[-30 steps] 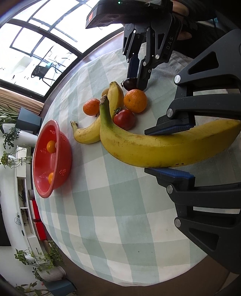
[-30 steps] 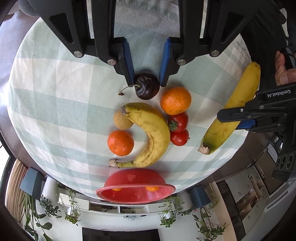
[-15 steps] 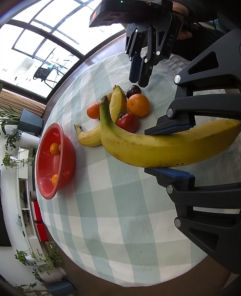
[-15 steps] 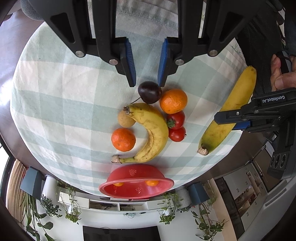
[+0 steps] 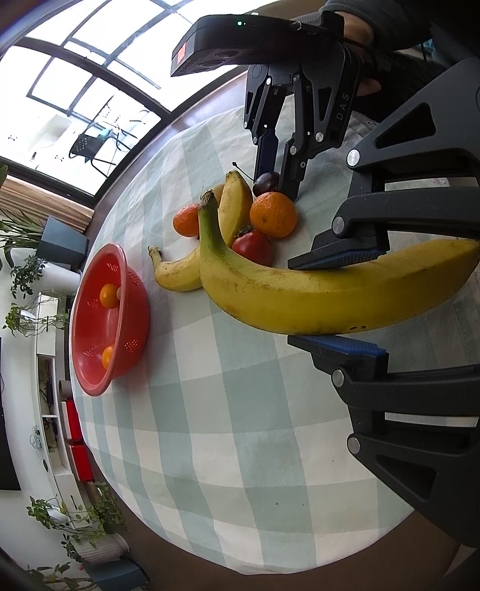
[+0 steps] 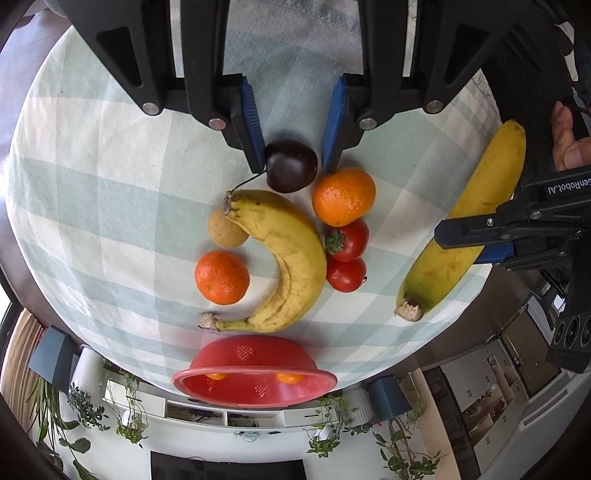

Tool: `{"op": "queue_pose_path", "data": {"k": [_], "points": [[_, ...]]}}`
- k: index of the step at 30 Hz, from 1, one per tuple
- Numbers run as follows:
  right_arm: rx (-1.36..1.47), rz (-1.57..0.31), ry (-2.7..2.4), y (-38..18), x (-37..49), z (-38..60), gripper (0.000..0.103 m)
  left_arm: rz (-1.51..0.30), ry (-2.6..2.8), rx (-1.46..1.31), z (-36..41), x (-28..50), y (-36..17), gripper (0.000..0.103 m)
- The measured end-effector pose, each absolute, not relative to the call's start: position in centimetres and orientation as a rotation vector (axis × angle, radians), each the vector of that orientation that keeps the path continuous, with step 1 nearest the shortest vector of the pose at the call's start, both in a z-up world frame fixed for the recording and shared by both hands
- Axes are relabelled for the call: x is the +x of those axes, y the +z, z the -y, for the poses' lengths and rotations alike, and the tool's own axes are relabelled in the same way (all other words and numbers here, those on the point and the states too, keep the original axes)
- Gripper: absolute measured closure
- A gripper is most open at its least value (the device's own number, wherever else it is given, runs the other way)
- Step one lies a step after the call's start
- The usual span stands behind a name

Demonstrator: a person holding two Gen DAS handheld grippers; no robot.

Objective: Organize fruits
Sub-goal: 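Lift the banana with the left tool while the right tool lifts the plum, then carry banana and plum over the red bowl and open both tools to drop them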

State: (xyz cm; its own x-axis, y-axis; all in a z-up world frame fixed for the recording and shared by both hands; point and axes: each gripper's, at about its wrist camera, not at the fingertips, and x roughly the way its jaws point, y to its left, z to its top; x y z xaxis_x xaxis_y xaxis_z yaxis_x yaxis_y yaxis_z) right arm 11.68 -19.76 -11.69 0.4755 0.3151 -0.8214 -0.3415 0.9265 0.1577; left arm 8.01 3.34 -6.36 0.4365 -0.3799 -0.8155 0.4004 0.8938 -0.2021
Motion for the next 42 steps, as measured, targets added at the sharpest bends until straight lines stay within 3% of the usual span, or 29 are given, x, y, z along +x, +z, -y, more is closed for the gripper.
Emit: {"op": "queue_pose_path", "data": {"k": [13,27,42], "points": [[-0.012,-0.983,0.408,-11.0,10.5,20.3,0.072,-1.005,-0.488,0.014,-3.3,8.0,-6.4,0.073],[0.044,-0.879,0.424,-5.8,10.0,21.8,0.072,-0.96,-0.502,-0.008,-3.5,8.7,-4.1,0.073],[-0.009,-0.75,0.411,0.3,19.7,22.1,0.072,-0.855,-0.503,0.02,-2.5,19.7,3.0,0.073]]}}
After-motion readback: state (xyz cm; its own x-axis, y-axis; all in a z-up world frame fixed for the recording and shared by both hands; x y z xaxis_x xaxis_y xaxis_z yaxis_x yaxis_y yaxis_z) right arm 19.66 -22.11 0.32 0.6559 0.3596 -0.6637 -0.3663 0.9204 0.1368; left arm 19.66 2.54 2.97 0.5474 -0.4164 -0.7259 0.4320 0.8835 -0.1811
